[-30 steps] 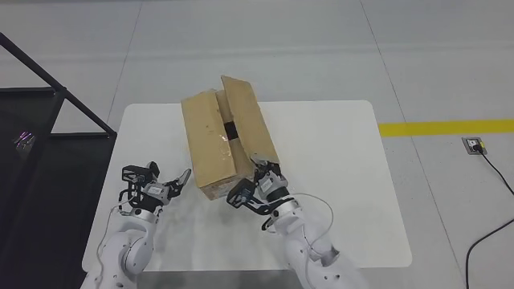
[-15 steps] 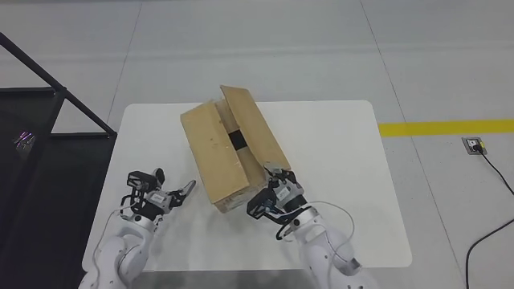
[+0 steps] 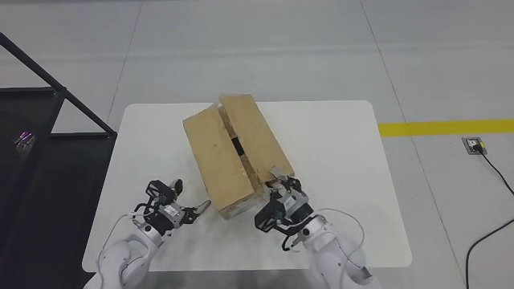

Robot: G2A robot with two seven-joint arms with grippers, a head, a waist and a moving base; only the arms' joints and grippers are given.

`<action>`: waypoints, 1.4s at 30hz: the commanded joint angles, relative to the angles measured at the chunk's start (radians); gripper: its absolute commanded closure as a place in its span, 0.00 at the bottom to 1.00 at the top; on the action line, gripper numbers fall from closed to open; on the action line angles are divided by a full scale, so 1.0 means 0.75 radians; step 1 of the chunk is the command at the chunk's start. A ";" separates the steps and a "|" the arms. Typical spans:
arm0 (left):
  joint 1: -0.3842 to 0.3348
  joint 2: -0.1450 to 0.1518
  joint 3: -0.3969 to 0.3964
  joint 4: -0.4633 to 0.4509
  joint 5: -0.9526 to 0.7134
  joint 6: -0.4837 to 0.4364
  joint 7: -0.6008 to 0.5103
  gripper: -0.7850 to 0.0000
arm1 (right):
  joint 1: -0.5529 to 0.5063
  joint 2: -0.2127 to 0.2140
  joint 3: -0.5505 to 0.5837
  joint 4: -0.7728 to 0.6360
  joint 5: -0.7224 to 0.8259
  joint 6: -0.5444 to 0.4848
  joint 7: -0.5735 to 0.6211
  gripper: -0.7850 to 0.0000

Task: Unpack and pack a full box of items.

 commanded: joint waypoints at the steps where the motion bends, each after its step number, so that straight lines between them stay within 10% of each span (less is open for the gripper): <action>1: -0.003 -0.002 0.020 -0.004 0.005 0.004 -0.001 0.00 | -0.018 0.008 0.017 -0.018 0.021 -0.055 -0.049 0.00; 15: -0.027 -0.012 0.140 -0.018 0.059 0.004 -0.012 0.00 | -0.151 0.073 0.164 -0.133 0.176 -0.370 -0.419 0.00; 30: -0.073 -0.021 0.208 -0.027 0.025 0.008 -0.027 0.00 | -0.162 0.075 0.183 -0.149 0.309 -0.411 -0.252 0.00; 42: -0.095 -0.020 0.229 -0.022 0.024 -0.027 -0.023 0.00 | -0.145 0.069 0.246 -0.163 0.813 -0.614 0.131 0.00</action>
